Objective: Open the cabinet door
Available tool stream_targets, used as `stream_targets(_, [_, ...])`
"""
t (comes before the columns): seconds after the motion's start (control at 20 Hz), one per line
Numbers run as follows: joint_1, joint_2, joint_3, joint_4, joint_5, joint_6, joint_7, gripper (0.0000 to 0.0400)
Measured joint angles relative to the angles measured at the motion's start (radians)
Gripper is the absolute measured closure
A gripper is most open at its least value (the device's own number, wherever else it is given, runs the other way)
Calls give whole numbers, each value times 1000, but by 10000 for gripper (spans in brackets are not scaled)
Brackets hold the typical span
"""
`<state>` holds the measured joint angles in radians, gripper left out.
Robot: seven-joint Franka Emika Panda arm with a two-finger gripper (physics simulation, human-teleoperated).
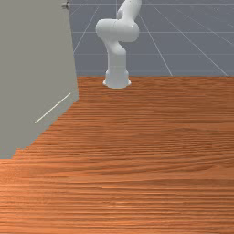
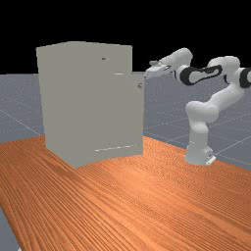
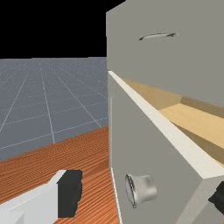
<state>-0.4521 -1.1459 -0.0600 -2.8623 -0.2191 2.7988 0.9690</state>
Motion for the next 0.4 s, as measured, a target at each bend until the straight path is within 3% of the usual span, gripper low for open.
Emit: stream_targets(0.4, [17, 129, 214, 14, 31, 126, 134, 0])
